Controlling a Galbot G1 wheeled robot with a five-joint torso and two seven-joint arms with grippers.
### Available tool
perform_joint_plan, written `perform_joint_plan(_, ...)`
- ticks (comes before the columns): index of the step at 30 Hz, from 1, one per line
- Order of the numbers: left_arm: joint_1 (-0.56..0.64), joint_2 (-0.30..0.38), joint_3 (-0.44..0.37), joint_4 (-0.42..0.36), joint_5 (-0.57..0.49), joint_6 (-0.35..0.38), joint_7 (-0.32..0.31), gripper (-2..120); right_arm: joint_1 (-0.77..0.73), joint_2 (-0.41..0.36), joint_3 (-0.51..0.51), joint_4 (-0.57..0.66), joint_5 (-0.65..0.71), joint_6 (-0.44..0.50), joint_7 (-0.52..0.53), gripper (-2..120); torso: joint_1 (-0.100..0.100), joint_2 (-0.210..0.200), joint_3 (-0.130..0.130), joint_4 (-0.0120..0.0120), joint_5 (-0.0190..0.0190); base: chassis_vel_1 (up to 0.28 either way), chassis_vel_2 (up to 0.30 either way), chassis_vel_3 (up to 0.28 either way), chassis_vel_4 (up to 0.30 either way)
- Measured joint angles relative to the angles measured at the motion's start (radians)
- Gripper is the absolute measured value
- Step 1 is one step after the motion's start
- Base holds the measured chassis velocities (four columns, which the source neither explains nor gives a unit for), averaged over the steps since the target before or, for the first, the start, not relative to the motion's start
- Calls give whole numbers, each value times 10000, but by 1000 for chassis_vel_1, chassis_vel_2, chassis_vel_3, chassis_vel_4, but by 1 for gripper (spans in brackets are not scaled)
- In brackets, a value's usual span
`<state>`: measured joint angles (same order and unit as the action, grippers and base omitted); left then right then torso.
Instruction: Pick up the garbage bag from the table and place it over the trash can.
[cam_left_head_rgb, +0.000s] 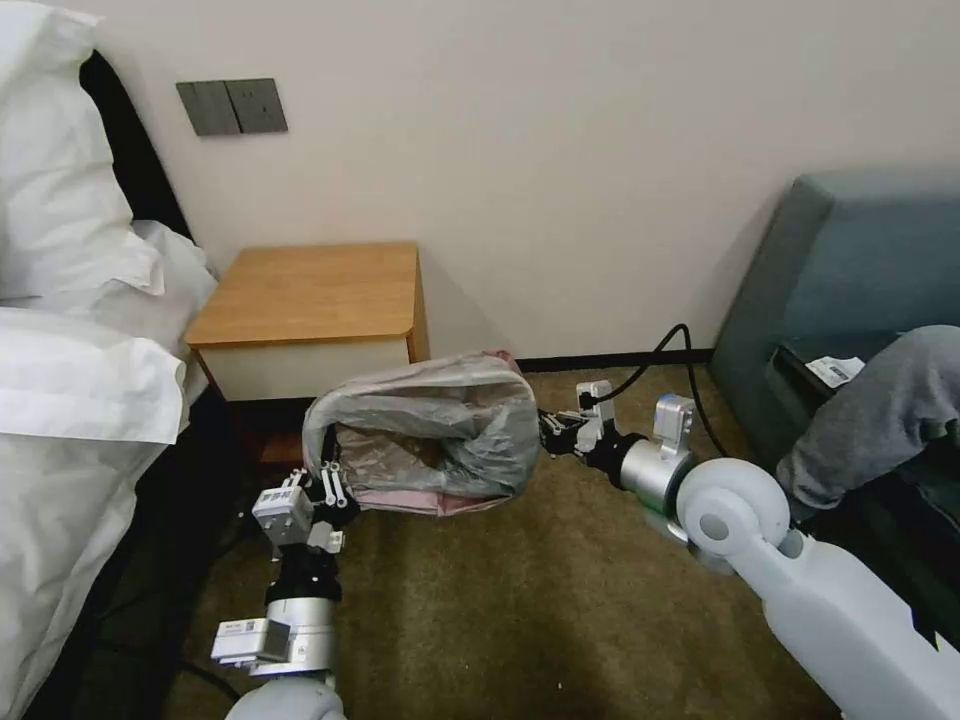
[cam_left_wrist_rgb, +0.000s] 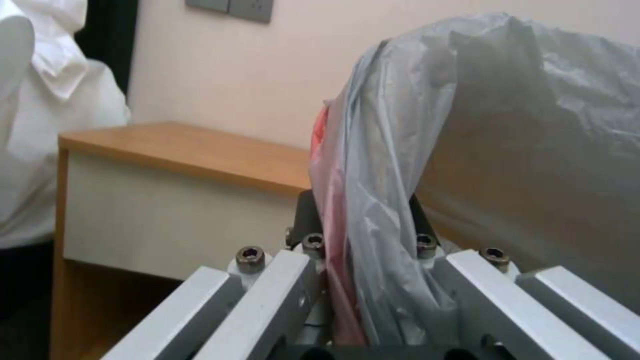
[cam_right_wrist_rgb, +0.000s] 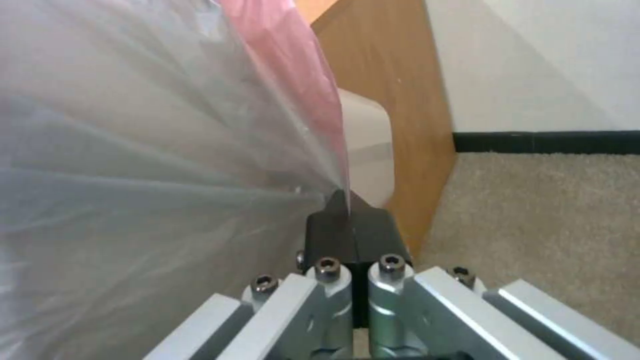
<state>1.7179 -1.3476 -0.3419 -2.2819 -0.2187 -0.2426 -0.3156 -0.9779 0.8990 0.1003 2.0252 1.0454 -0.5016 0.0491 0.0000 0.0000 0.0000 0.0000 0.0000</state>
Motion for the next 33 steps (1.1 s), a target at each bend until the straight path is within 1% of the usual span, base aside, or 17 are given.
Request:
perform_joint_plan(5, 18, 10, 36, -144, -330, 124, -20, 5, -45, 70, -1, -110, -96, 59, -43, 0, 0, 0, 0, 0, 0, 0, 0, 0, 0)
perform_joint_plan(18, 53, 24, 81, -265, -699, 249, -44, 5, 97, 279, -155, -303, -248, 142, -101, 0, 0, 0, 0, 1, 0, 0, 0, 0, 0)
perform_joint_plan(33, 98, 26, 210, -279, -868, 331, -73, 5, 489, 592, -523, -724, -497, 204, -127, 0, 0, 1, 0, 0, -1, 0, 0, 0, 0)
